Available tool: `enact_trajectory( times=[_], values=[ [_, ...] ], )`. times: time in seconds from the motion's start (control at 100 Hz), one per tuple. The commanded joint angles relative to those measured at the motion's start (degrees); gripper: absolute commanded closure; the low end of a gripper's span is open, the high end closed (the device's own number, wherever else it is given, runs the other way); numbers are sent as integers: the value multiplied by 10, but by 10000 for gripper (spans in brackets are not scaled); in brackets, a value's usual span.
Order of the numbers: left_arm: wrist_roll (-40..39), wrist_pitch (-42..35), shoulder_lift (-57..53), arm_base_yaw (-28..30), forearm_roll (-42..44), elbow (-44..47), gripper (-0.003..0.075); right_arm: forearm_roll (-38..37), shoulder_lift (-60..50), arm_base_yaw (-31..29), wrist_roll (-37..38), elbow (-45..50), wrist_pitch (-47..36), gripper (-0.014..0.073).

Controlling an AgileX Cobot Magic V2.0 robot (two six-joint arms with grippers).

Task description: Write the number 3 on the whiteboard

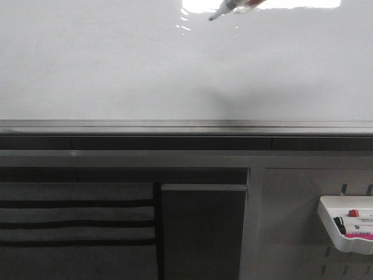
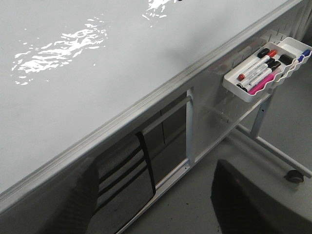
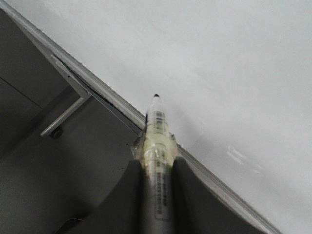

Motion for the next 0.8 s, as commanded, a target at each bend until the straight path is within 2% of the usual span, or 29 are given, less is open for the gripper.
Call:
enact_trajectory(
  times=[0.0,0.41,0.79],
  values=[
    [-6,-38,0,1,-15,-17,261,14,16,8,-17,-44,-22,586],
    [-6,-38,0,1,-15,-17,261,-21,80,11,-28,-58,-120,586],
    [-6,-38,0,1,-15,-17,261,-48,83,5,-28,-58,-128,586]
  ],
)
